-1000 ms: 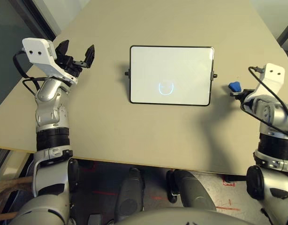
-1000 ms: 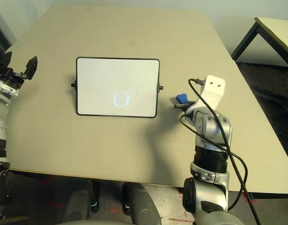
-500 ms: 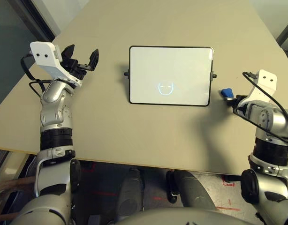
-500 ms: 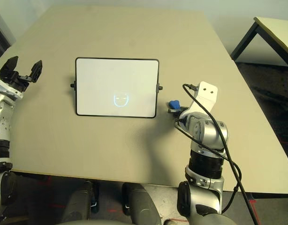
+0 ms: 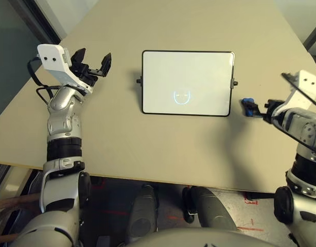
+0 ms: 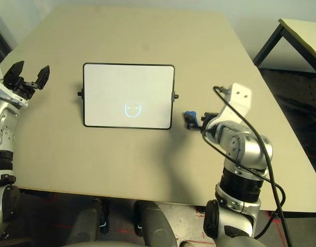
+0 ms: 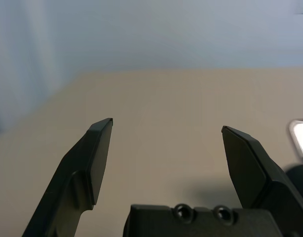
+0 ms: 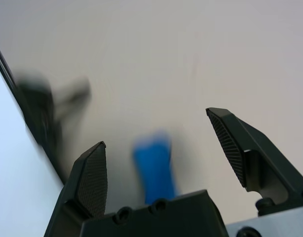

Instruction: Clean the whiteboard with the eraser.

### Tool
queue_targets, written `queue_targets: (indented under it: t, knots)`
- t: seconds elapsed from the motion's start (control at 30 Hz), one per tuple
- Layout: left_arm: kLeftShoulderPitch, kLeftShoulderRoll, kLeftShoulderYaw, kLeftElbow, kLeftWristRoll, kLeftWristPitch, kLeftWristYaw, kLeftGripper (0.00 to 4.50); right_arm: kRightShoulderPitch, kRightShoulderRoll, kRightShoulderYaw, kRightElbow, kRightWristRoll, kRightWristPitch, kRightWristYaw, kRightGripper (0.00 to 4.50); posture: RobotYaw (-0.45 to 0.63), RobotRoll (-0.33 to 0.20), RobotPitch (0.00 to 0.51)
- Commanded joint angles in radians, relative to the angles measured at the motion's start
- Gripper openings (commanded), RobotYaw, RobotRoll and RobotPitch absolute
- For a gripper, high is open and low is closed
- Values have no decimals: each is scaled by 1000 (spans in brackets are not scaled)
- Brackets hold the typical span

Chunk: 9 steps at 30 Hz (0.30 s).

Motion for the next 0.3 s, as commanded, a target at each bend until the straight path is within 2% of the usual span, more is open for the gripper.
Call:
queue_targets:
  t: [0.03,0.13,0.3]
  knots:
    - [4,28,31,77,29,-77,53,4500,23,-20,-54,332,-11,-513,0,4482,-40,0,136]
    - [8,41,50,140,15,-97,64,4500,-6,-42,-71,625,-2,-831,-2,4482,-15,0,126]
    - [41,47,48,194,4,-90,44,4500,-40,-56,-86,923,39,-1045,-35,4482,14,0,119]
